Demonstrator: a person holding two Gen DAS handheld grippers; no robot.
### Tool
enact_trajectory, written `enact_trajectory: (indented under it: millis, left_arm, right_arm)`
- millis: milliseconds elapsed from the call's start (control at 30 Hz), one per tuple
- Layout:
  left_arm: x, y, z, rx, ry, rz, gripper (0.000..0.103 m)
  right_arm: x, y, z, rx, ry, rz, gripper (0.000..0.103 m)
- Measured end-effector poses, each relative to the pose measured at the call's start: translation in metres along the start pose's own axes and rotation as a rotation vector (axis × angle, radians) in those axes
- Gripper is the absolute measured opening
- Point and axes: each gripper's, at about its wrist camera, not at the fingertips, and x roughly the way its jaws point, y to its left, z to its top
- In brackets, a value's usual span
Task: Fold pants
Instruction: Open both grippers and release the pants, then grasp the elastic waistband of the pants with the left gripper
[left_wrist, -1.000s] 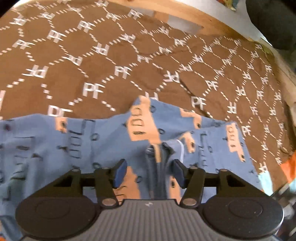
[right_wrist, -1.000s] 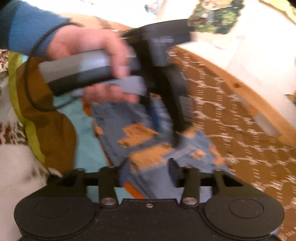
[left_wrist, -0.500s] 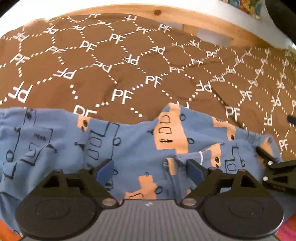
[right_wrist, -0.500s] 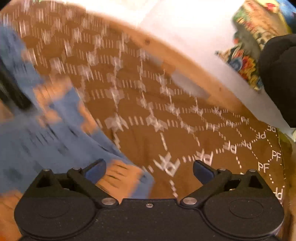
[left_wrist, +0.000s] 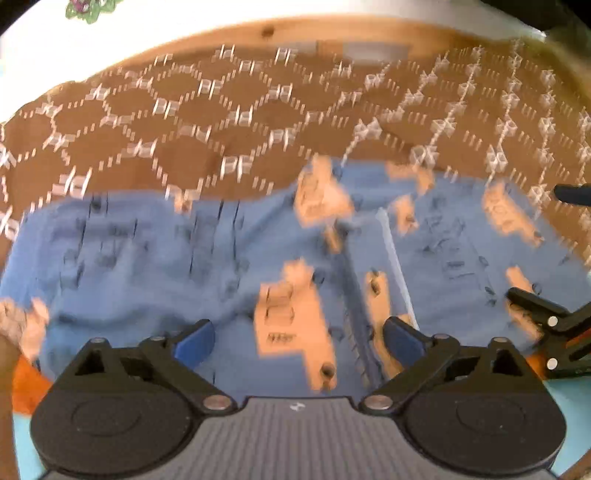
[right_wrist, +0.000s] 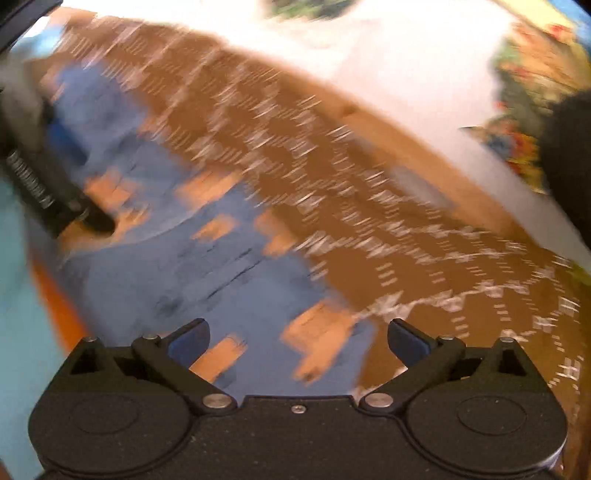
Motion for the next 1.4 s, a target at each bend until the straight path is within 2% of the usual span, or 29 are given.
enact_trajectory:
  millis: [133, 200, 300, 367, 467, 533, 633, 733, 767, 900, 1000, 1033, 1067, 1133, 1200, 1267, 1400]
  left_arm:
    - [-0.015, 0.015, -0.002, -0.077, -0.010, -0.047, 0.101]
    - [-0.032, 0.027, -0.005, -0.101, -0.044, -0.034, 0.101]
    - [-0.060, 0.052, -0.016, -0.156, -0.134, 0.049, 0.097]
    - [-0.073, 0.073, -0.021, -0.221, -0.159, 0.141, 0.084]
    - [-0.082, 0.104, -0.025, -0.328, -0.195, 0.233, 0.080]
    - [-0.081, 0.124, -0.021, -0.391, -0.197, 0.253, 0.075]
    - [-0.074, 0.135, -0.014, -0.421, -0.199, 0.221, 0.071]
    - [-0.068, 0.132, -0.005, -0.394, -0.199, 0.218, 0.040]
    - [-0.066, 0.128, -0.002, -0.382, -0.203, 0.247, 0.039]
    - [-0.066, 0.110, -0.002, -0.296, -0.242, 0.268, 0.037]
    - [-0.064, 0.097, -0.004, -0.208, -0.233, 0.309, 0.038]
    - [-0.061, 0.097, -0.003, -0.205, -0.221, 0.325, 0.041]
    - [-0.059, 0.099, -0.003, -0.222, -0.209, 0.331, 0.051]
    - [-0.059, 0.107, -0.004, -0.289, -0.190, 0.330, 0.066]
    - [-0.056, 0.118, -0.005, -0.337, -0.182, 0.292, 0.070]
    - [-0.054, 0.123, -0.006, -0.342, -0.191, 0.258, 0.073]
    - [-0.051, 0.130, -0.005, -0.378, -0.194, 0.204, 0.073]
  right_arm:
    - [-0.006, -0.005, 0.001, 0.033, -0.025, -0.008, 0.102]
    - [-0.014, -0.005, 0.003, 0.044, -0.061, -0.015, 0.102]
    - [-0.018, 0.003, 0.005, 0.035, -0.101, 0.018, 0.102]
    - [-0.022, 0.012, 0.008, 0.009, -0.127, 0.027, 0.102]
    - [-0.027, 0.018, 0.017, 0.000, -0.179, 0.041, 0.102]
    - [-0.030, 0.018, 0.022, 0.024, -0.209, 0.054, 0.102]
    - [-0.026, 0.023, 0.026, 0.025, -0.205, 0.075, 0.102]
    - [-0.023, 0.030, 0.023, -0.001, -0.180, 0.081, 0.102]
    - [-0.023, 0.030, 0.022, 0.000, -0.178, 0.082, 0.102]
    - [-0.023, 0.029, 0.021, 0.013, -0.173, 0.085, 0.102]
    - [-0.023, 0.029, 0.020, 0.015, -0.168, 0.087, 0.102]
    - [-0.023, 0.030, 0.020, 0.013, -0.168, 0.086, 0.102]
    - [-0.023, 0.030, 0.020, 0.013, -0.168, 0.087, 0.102]
    - [-0.023, 0.030, 0.020, 0.014, -0.167, 0.088, 0.102]
    - [-0.023, 0.029, 0.020, 0.016, -0.166, 0.090, 0.102]
    - [-0.022, 0.029, 0.020, 0.016, -0.164, 0.091, 0.102]
    - [-0.022, 0.029, 0.019, 0.020, -0.161, 0.094, 0.102]
